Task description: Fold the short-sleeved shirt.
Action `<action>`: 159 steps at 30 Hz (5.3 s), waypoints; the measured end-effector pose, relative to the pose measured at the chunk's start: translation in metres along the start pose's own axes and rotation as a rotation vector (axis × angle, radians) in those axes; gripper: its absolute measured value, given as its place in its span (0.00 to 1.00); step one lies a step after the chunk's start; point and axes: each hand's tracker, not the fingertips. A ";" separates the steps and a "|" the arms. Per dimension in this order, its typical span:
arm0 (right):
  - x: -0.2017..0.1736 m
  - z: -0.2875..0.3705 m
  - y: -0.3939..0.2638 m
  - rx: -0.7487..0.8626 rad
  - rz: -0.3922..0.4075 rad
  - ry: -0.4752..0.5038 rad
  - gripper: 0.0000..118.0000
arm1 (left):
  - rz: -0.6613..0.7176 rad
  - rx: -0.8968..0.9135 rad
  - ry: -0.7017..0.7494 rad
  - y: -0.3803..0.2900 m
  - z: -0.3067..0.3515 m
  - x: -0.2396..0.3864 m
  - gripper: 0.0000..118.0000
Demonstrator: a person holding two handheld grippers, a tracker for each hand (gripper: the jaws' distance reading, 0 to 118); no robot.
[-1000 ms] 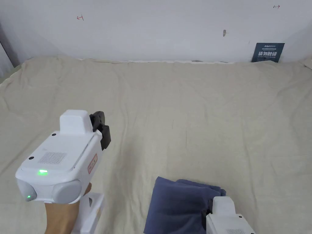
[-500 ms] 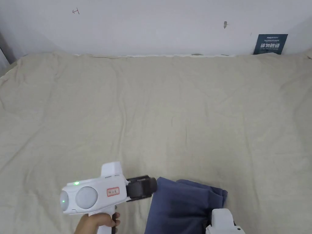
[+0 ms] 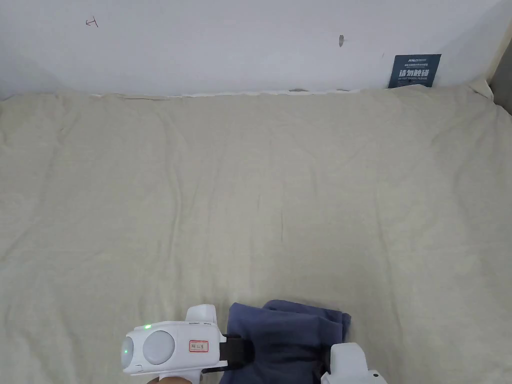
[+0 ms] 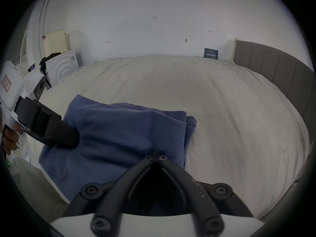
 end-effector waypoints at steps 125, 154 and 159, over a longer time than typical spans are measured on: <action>0.066 0.243 0.222 0.760 0.091 -0.259 0.02 | -0.509 1.184 0.461 0.034 0.228 0.159 0.00; 0.067 0.246 0.220 0.756 0.084 -0.257 0.20 | -0.509 1.177 0.451 0.032 0.230 0.160 0.37; 0.067 0.245 0.221 0.749 0.073 -0.255 0.73 | -0.531 1.176 0.462 0.032 0.229 0.162 0.96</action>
